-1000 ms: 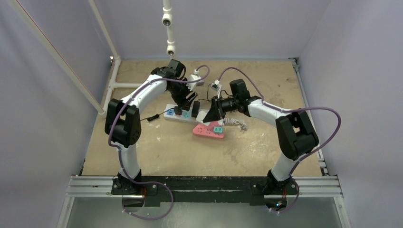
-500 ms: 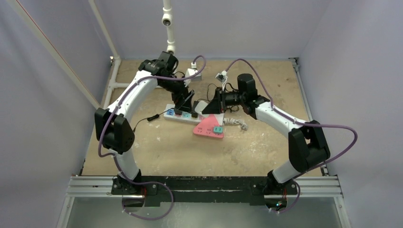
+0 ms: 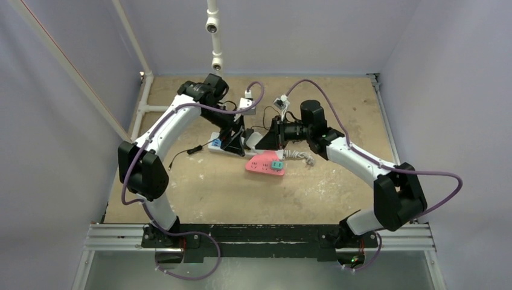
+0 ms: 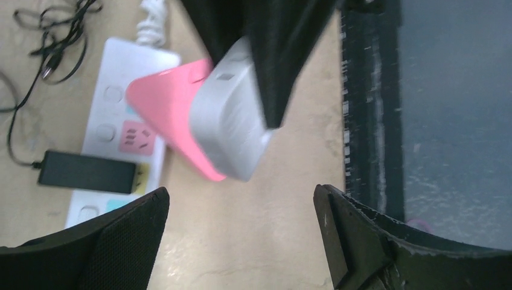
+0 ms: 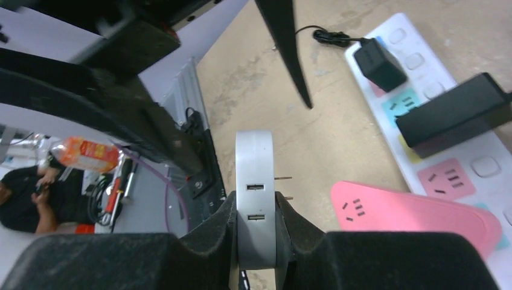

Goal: Insert the plug
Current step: Place the plug at the center of the board.

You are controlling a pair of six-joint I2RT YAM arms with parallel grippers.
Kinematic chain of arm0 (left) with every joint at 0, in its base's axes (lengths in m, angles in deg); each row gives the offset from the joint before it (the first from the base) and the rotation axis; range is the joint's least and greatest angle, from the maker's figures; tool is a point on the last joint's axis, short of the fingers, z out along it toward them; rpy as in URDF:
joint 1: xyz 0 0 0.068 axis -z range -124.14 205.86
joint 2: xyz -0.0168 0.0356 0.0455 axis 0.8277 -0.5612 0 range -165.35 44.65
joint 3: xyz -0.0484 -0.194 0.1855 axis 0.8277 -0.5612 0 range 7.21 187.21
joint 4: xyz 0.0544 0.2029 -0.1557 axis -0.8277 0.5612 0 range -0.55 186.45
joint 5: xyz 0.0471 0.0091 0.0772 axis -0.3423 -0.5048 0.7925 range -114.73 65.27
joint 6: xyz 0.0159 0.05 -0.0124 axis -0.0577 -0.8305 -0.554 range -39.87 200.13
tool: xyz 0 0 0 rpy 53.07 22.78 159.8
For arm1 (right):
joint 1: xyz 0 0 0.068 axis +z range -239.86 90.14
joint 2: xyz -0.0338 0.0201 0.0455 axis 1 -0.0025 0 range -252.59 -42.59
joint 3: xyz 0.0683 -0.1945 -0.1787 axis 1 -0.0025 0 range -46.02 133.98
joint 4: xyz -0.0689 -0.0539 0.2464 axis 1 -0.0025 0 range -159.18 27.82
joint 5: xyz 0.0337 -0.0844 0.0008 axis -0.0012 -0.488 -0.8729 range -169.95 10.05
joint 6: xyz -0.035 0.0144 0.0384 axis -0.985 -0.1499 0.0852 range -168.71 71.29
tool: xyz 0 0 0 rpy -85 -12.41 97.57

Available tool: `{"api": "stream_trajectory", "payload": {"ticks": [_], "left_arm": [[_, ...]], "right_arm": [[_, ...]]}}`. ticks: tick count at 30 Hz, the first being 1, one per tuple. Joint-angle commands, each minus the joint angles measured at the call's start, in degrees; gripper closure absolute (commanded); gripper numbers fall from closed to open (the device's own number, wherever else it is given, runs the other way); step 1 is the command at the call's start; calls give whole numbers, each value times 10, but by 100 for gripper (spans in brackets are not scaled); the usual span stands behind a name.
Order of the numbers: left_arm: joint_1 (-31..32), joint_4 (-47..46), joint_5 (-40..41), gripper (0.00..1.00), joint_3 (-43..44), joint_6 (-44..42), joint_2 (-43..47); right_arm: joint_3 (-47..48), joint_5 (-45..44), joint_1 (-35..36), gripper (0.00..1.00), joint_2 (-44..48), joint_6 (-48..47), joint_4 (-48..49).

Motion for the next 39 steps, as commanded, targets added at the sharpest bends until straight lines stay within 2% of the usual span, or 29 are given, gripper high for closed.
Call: {"api": "stream_trajectory", "payload": {"ticks": [1, 4, 7, 9, 13, 15, 18, 22, 26, 28, 33, 35, 39], "left_arm": [[2, -174, 132, 10, -48, 79, 16], [2, -196, 165, 11, -44, 97, 3], [3, -175, 103, 10, -31, 93, -2], [10, -171, 91, 10, -36, 89, 5], [18, -195, 159, 9, -82, 79, 29], [18, -218, 215, 3, -102, 95, 34], [13, -281, 300, 1, -130, 147, 46], [-15, -356, 357, 1, -154, 232, 71], [-73, -387, 369, 1, -172, 292, 91], [-100, -393, 375, 1, -186, 295, 104], [-122, -440, 419, 1, -261, 300, 156], [-122, -440, 424, 1, -278, 304, 166], [-125, -467, 445, 1, -325, 321, 185]], "right_arm": [[5, -73, 1, 100, 44, -41, -68], [-8, -82, 1, 99, 51, -42, -77], [-31, -58, 1, 99, 58, -24, -40], [-36, -61, 1, 99, 63, -23, -55], [-62, -188, 0, 100, 104, -25, -122], [-87, -248, 0, 99, 132, -6, -144], [-126, -322, -1, 96, 175, 38, -180], [-162, -402, -7, 93, 220, 92, -217], [-193, -442, -7, 91, 237, 137, -252], [-212, -459, -7, 87, 251, 165, -267], [-261, -481, -7, 86, 273, 209, -297], [-275, -483, -7, 81, 285, 217, -299], [-280, -481, -8, 56, 279, 217, -293]]}}
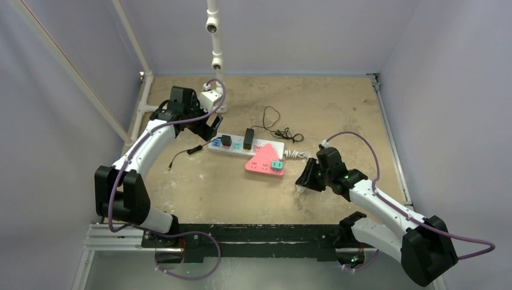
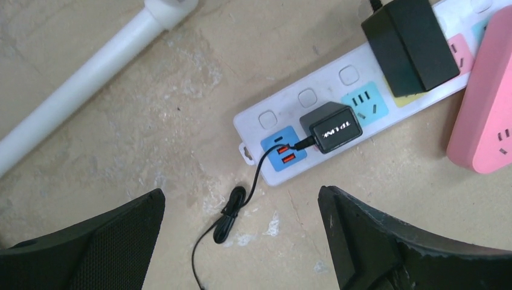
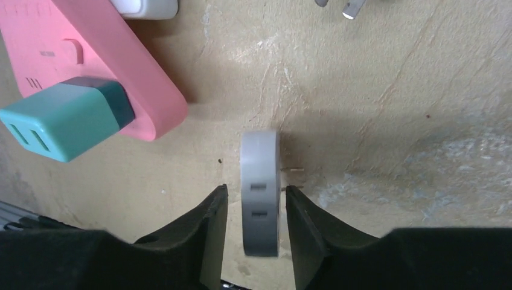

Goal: Insert the plug
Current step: Place the plug at the center of the board, then reset both arms

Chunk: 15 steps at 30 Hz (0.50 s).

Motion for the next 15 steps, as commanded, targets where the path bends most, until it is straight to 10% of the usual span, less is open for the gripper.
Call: {"api": "stream_trajectory", "payload": {"ticks": [1, 7, 15], "left_arm": [[-4, -54, 35, 1, -47, 34, 30], [-33, -96, 44, 1, -95, 46, 45], [-80, -174, 38, 1, -172, 65, 51]], "right_arm": [[8, -22, -1, 51, -4, 19, -2], [62, -53, -1, 3, -4, -4, -32], [183, -232, -17, 1, -29, -66, -31]]}}
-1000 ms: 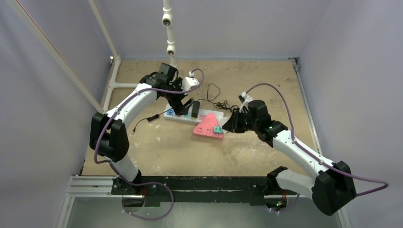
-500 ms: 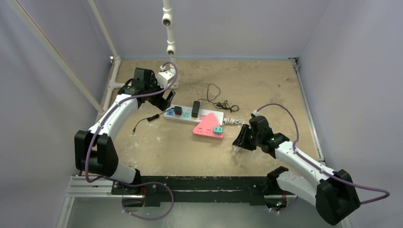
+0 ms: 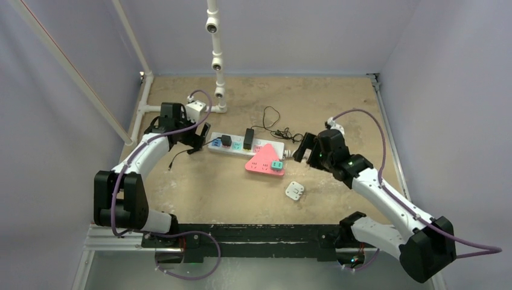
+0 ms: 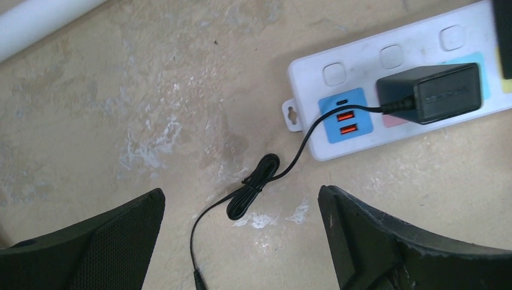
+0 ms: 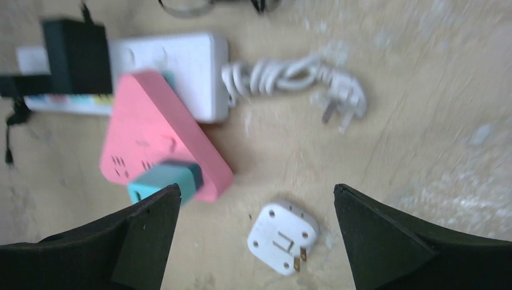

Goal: Insert the plug
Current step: Reset both arms

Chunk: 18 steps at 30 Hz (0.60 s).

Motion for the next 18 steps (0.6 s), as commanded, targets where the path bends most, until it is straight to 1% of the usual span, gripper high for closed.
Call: {"api": "stream_trajectory", "payload": {"ticks": [1, 3, 6, 7, 8, 10, 12, 14, 18], "left_arm": [[-24, -81, -1, 1, -41, 30, 17], [-33, -114, 7, 1, -60, 41, 15], [-53, -171, 4, 1, -88, 52, 14], [-55, -191, -4, 1, -101, 54, 14], [-72, -218, -10, 1, -112, 58, 15], [-83, -267, -24, 1, -138, 63, 12], [-88, -305, -27, 1, -158, 71, 7], [-93, -366, -27, 1, -184, 82, 4], [-104, -476, -38, 1, -246, 110, 5]], "right_arm": [[64, -153, -24, 1, -19, -53, 37], [57, -190, -56, 1, -28, -78, 86], [28, -236, -113, 1, -36, -119, 184], [9, -262, -124, 1, -35, -137, 232], [-15, -285, -136, 1, -33, -164, 308], [-72, -328, -148, 1, -38, -218, 430], [-104, -344, -162, 1, -58, -256, 523], [-130, -349, -173, 1, -82, -282, 599], [-178, -317, -200, 1, -110, -267, 702]]}}
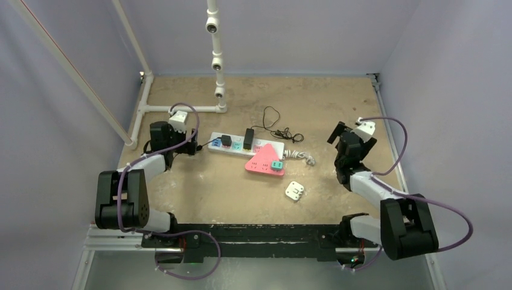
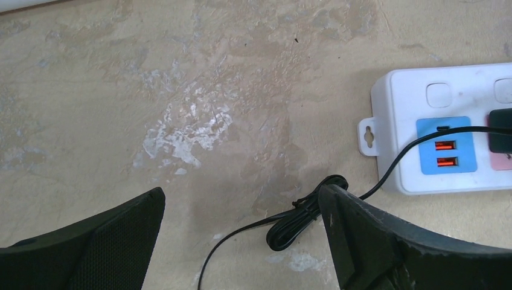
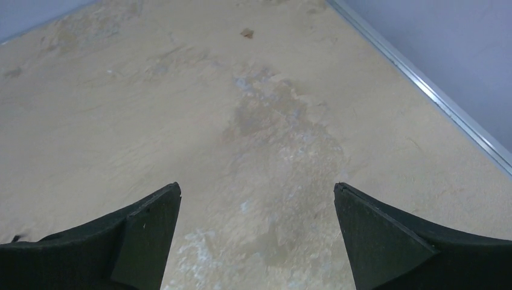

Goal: Insert the plug
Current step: Reset both arms

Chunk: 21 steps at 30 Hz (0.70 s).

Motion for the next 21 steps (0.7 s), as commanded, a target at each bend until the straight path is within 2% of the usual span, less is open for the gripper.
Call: {"api": "stream_trajectory", "payload": {"ticks": [1, 4, 12, 14, 19, 21], "left_arm": [[-12, -183, -23, 1, -58, 48, 5], [-13, -255, -14, 1, -89, 67, 4], [-13, -478, -19, 1, -163, 129, -42], [-13, -540, -13, 1, -182, 122, -49], [-9, -578, -28, 1, -184, 106, -96], [-4, -678, -34, 1, -226, 96, -118]], "right_arm": [[-50, 5, -26, 1, -18, -41, 241], [-72, 45, -37, 1, -51, -72, 325], [-62, 97, -48, 1, -146, -98, 401], [-53, 103, -50, 1, -165, -104, 412], [-58, 141, -54, 1, -197, -120, 455], [-71, 158, -54, 1, -196, -128, 481]]}}
